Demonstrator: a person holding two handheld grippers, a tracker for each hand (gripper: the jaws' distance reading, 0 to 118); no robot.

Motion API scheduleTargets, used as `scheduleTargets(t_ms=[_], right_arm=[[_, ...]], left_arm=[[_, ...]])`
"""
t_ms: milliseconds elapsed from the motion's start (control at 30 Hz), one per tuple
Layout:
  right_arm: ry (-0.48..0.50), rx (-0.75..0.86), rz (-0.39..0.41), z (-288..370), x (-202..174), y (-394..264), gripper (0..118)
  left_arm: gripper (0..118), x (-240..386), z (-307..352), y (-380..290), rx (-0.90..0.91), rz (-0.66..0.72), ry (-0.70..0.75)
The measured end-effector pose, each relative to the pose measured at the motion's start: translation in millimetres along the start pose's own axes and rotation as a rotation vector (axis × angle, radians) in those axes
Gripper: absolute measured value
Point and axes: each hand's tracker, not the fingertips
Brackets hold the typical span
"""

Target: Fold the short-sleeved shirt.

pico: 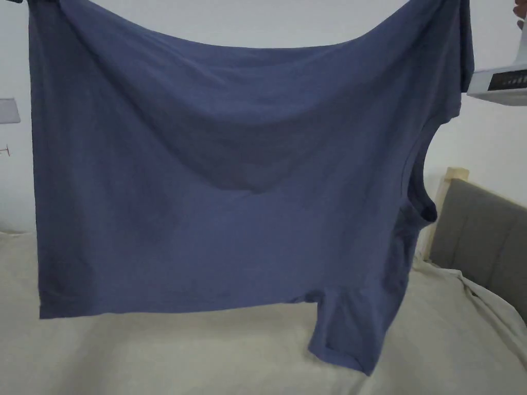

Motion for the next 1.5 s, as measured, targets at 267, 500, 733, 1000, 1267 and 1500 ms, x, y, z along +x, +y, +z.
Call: scheduleTargets(t_ms=[267,500,733,1000,1267,1500], right_arm=[[0.067,-0.353,-0.146,-29,33,-191,1],[0.101,-0.532,-0.153,50,57,-361,1],[0.161,-0.547,-0.139,189,76,-404,1],[0.210,-0.562,-0.126,304,113,-410,1],[0.132,-0.893,-0.011,328,141,-498,1],[-0.015,-1.043,-0.008,318,138,-540,1]], left_arm=[[11,-27,-12,-170,-0.315,0.032,0.016],[11,-38,58,-317,-0.560,0.073,-0.070],[11,-46,181,-370,-0.589,0.062,-0.138],[11,-62,272,-374,-0.674,0.014,-0.124],[11,-81,290,-456,-0.970,0.017,-0.066],[11,-97,294,-486,-1.045,0.028,-0.047]])
